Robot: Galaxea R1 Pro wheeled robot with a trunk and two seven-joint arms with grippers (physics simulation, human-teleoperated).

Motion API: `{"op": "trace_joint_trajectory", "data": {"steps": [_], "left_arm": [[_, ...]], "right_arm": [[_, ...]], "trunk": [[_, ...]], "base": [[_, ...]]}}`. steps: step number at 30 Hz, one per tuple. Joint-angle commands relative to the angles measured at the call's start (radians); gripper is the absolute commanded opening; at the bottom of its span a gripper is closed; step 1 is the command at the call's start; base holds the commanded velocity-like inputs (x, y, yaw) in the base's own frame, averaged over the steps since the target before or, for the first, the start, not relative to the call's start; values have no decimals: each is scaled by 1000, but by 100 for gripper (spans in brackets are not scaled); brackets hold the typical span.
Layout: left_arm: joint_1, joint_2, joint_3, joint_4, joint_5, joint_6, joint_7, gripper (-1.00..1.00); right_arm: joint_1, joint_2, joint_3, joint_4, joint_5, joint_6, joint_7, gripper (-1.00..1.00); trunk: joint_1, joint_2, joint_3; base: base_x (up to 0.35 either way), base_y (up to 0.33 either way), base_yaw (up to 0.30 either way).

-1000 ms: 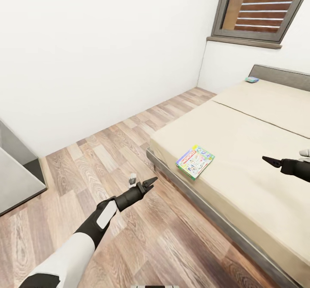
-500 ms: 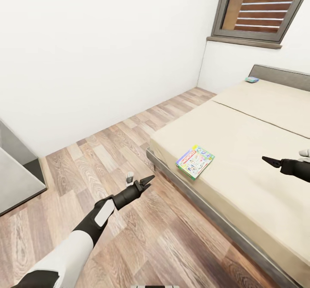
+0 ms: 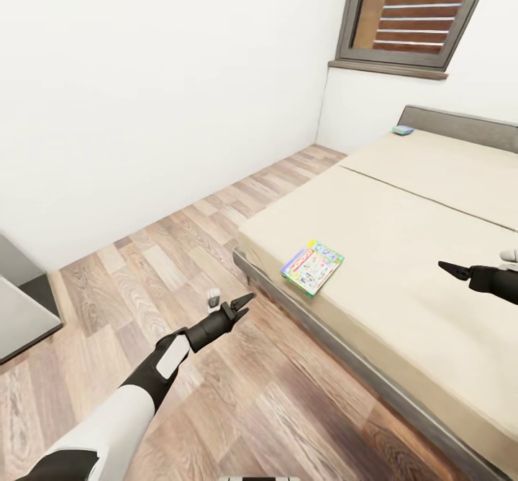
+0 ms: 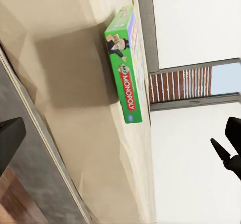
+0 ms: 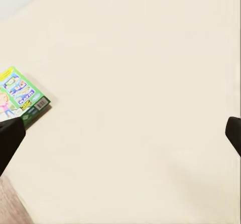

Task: Put all the toys in the child's room - the three board games (two on the bed and one on the table), the two jigsaw puzzles on the table, and the tennis ball on the table - inside the toy box on the table in the child's room.

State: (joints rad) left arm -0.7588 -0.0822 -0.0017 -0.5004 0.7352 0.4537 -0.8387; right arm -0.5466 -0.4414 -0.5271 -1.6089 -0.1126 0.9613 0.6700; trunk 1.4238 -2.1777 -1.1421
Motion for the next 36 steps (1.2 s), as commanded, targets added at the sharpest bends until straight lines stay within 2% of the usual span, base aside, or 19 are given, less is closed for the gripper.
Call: {"op": "trace_joint_trajectory", "data": {"steps": [1,14,36], "left_arm": [[0,0,1,1,7,9,0,100],[-1,2,4,5,6,8,1,100],[0,4,8,11,10,-6,53,100]], "right_arm": [[-1,0,-1,0,-9,8,-3,100],[3,-1,-3,0,-9,8,-2,100],[5,-6,-5,0,-9,8,-1,100]], "trunk": [[0,0,-1],[0,0,-1],[0,0,-1]], "base": [[0,0,-223],[0,0,-192],[0,0,-29]]}}
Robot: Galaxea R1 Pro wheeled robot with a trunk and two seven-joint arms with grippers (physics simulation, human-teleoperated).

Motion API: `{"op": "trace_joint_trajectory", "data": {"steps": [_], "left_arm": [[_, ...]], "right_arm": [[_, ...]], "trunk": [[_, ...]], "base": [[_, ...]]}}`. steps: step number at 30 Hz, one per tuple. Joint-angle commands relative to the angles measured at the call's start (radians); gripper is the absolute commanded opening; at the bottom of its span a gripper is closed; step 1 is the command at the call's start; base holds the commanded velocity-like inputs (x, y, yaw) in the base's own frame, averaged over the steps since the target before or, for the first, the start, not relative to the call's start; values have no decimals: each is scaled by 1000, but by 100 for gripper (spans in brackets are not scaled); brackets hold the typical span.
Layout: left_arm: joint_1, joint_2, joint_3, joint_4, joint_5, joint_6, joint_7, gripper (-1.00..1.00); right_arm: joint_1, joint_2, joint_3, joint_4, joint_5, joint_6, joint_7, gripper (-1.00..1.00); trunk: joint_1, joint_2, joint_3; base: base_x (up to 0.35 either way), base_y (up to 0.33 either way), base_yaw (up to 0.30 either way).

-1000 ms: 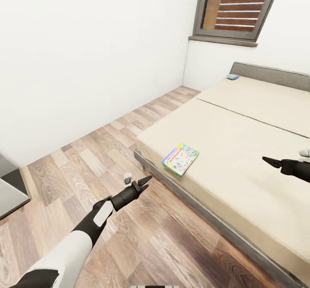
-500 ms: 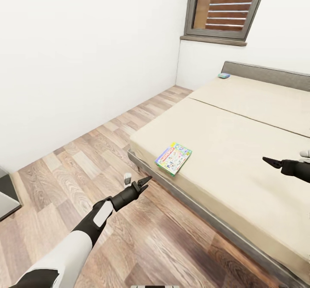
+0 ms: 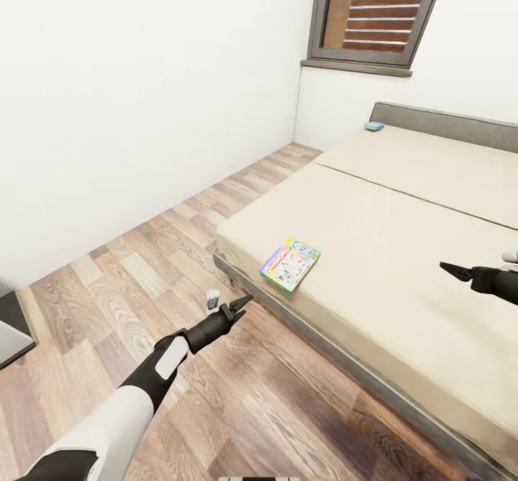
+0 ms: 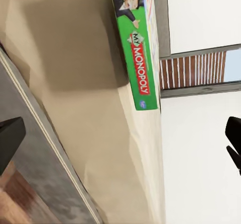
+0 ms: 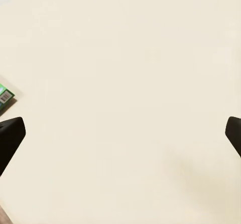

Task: Put all the toys in the child's room - the three board games (two on the bed and one on the table), the two jigsaw puzzles on the table, and the tennis ball on the table - inside the toy box on the table in the child's room.

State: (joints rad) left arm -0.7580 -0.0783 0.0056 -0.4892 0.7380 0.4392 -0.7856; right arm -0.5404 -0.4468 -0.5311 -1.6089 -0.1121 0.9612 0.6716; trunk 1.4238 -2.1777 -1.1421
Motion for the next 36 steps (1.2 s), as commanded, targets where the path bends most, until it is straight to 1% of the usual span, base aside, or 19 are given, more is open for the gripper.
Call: {"op": "trace_joint_trajectory", "data": {"steps": [1,6,8,11,14,15,17,18,20,25,36], "left_arm": [[0,0,1,0,7,9,0,100],[-2,2,14,2,8,6,14,100],[-8,8,32,2,9,6,30,100],[-14,11,41,2,8,6,39,100],[-38,20,59,3,7,5,72,100],[-38,20,59,3,7,5,72,100],[-50,26,67,4,8,5,98,100],[-50,26,67,4,8,5,98,100],[-59,34,73,4,9,5,122,100],[-70,43,79,4,10,5,143,100],[-80,49,84,4,13,4,161,100]], "right_arm": [[-1,0,-1,0,-9,8,-3,100],[-1,-1,-1,0,-9,8,-3,100],[0,-1,-1,0,-9,8,-3,100],[0,-1,-1,0,-9,8,-3,100],[0,1,0,0,-10,8,-3,100],[0,1,0,0,-10,8,-3,100],[0,2,0,0,-10,8,-3,100],[0,2,0,0,-10,8,-3,100],[0,2,0,0,-10,8,-3,100],[0,3,1,0,-10,8,-3,100],[0,3,1,0,-11,8,-3,100]], "trunk": [[0,0,-1],[0,0,-1],[0,0,-1],[0,0,-1],[0,0,-1],[0,0,-1],[0,0,-1],[0,0,-1],[0,0,-1],[0,0,-1],[0,0,-1]], "base": [[0,0,-4],[0,0,-3],[0,0,-2],[0,0,-1],[0,0,0],[0,0,0],[0,0,0],[0,0,0],[0,0,0],[0,0,0],[0,0,-13]]}}
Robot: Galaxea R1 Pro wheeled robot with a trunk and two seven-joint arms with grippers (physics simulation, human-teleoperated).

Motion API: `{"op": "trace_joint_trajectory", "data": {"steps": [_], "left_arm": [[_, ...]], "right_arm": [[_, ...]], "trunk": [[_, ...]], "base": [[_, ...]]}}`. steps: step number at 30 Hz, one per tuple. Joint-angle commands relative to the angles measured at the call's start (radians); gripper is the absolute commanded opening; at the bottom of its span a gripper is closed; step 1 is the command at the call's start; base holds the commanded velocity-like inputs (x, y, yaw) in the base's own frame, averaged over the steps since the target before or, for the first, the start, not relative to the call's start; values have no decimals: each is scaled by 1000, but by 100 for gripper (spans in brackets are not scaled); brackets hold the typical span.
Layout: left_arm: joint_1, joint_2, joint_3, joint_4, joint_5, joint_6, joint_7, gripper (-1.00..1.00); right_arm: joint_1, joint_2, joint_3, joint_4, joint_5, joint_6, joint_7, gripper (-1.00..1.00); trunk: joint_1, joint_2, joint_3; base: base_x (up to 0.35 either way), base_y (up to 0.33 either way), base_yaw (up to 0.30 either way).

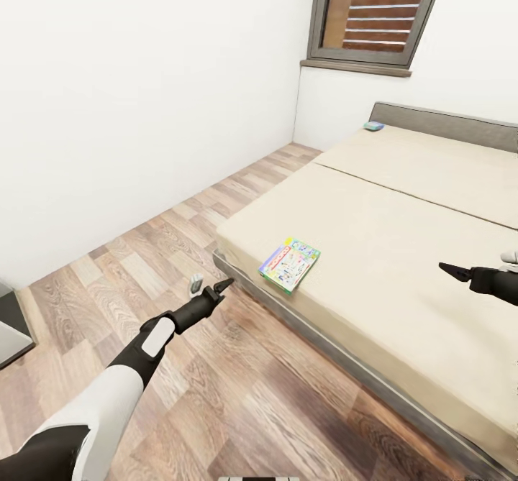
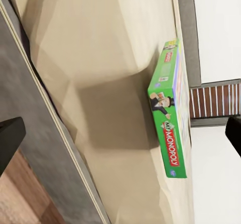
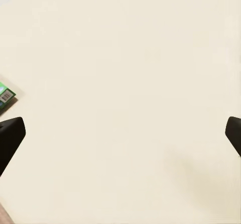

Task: Put all the toys in the child's room - the three board games (two on the bed and one on the table), the two jigsaw puzzles on the table, and the tennis ball on the table - inside the toy box on the table in the child's room.

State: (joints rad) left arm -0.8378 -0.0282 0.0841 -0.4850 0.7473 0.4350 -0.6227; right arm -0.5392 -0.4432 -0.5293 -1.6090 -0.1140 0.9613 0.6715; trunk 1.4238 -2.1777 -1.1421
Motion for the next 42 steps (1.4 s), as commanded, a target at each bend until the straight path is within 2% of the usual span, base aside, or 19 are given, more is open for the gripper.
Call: {"op": "trace_joint_trajectory", "data": {"steps": [1,23,32,42], "left_arm": [[-1,-1,5,0,4,8,-1,100],[-3,0,6,5,6,8,1,100],[-3,1,8,7,7,8,-4,100],[-1,2,41,8,7,7,-8,100]], "right_arm": [[-1,0,-1,0,-9,8,-3,100],[13,0,0,0,-9,8,-3,100],[18,0,0,0,-9,8,-2,100],[19,1,1,0,-9,8,-2,100]], "trunk": [[0,0,-1],[0,0,-1],[0,0,-1],[0,0,-1]], "base": [[0,0,-102],[0,0,-207],[0,0,-97],[0,0,-23]]}}
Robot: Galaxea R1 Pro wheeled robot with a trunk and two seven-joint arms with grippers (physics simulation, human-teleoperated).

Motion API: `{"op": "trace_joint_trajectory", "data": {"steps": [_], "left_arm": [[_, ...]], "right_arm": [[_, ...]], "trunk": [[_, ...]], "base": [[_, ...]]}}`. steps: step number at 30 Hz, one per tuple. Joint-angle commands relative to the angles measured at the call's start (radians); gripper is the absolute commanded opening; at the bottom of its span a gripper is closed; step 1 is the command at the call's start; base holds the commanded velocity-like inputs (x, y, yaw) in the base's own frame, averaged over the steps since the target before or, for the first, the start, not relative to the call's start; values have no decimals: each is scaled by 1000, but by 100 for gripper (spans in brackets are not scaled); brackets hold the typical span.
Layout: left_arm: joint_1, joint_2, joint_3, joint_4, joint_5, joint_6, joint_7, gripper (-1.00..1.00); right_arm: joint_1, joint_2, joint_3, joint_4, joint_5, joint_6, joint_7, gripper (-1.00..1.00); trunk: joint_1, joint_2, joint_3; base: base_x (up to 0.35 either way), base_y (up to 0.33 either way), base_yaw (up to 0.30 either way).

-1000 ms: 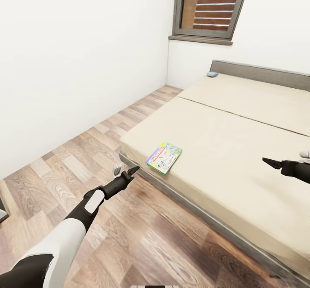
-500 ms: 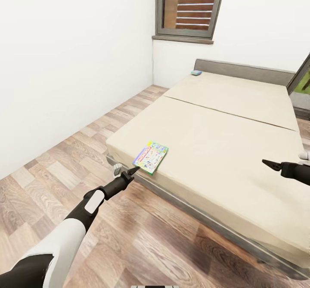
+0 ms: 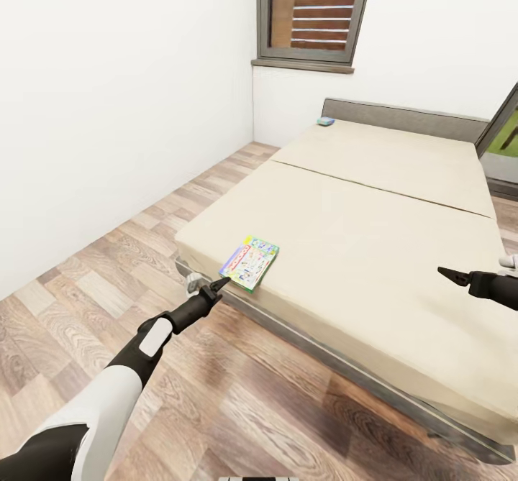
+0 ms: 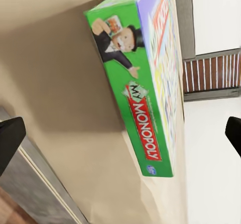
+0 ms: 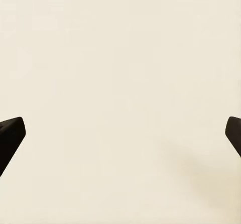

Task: Put all the toys in the child's room - the three board games (two on the bed and one on the table), the two jigsaw puzzles on the table, and the tennis ball on the table - inside the toy box on the table in the child's room.

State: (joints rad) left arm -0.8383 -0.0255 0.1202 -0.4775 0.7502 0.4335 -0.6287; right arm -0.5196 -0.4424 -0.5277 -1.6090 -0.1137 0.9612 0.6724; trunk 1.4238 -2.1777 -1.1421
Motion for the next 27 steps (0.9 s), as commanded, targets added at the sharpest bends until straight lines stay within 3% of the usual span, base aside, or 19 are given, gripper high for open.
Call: {"op": "trace_joint_trajectory", "data": {"steps": [1,27], "left_arm": [[0,-1,9,0,4,8,-2,100],[11,-14,14,-4,-5,-3,-7,100]], "right_arm": [[-1,0,-1,0,-9,8,-3,100],[0,1,4,0,-10,8,-3,100]], "trunk": [[0,0,-1],[0,0,-1]], "base": [[0,0,-9],[12,0,-2]]}}
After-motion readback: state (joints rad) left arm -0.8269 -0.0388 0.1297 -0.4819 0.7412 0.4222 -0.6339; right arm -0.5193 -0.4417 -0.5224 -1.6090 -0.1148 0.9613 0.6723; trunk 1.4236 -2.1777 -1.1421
